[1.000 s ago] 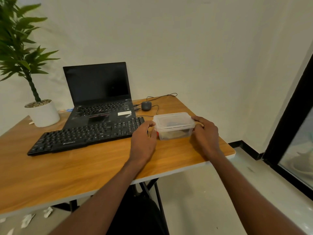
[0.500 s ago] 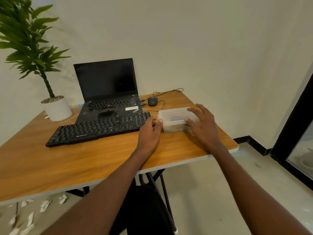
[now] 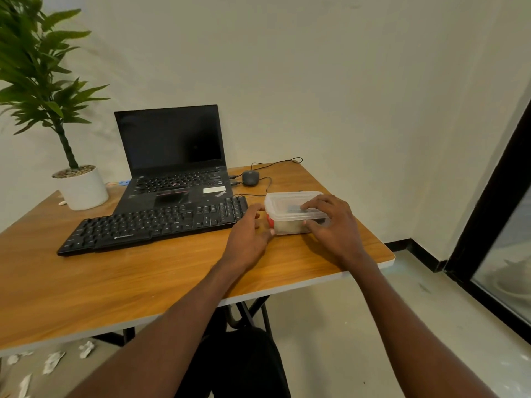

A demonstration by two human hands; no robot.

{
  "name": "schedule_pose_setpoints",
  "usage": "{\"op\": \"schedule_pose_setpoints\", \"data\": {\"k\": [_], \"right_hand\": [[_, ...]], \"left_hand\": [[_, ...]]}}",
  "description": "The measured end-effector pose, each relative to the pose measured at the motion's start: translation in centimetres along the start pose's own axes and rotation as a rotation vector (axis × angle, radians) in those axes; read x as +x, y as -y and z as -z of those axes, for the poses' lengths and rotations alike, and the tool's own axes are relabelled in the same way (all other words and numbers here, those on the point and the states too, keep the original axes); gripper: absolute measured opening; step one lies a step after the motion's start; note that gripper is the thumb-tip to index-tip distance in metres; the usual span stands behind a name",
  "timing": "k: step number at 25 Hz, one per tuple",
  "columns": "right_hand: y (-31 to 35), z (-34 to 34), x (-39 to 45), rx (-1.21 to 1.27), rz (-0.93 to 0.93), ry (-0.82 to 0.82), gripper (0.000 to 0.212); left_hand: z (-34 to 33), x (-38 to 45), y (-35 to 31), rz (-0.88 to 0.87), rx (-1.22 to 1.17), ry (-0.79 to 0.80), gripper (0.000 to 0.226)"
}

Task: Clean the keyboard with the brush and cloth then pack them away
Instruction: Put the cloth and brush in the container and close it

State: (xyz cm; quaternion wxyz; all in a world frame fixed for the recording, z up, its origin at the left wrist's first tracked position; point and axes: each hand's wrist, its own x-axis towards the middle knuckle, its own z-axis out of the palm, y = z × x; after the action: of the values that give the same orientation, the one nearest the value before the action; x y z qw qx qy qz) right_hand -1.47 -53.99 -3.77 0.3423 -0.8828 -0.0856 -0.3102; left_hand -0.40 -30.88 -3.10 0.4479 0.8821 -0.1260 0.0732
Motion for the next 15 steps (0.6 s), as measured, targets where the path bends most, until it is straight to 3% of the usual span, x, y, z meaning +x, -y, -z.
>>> {"op": "schedule_pose_setpoints", "data": {"k": [5,11,15], "right_hand": [[0.01,-0.30,0.00,-0.027,0.020,0.043,0.036],[-0.06,-0.29,0.14,-0.037,0.013,0.061,0.036],[0.04,-0.36,0.06,-0.063,0.020,0.061,0.038]], "left_hand": [[-0.08,0.26,0.55,-0.025,0.015,-0.044,0.043],[0.13,0.26,0.64,0.063,-0.175,-0.064,0.065],[0.82,0.10,0.83,0.049,-0.404,-0.200,0.057]]}}
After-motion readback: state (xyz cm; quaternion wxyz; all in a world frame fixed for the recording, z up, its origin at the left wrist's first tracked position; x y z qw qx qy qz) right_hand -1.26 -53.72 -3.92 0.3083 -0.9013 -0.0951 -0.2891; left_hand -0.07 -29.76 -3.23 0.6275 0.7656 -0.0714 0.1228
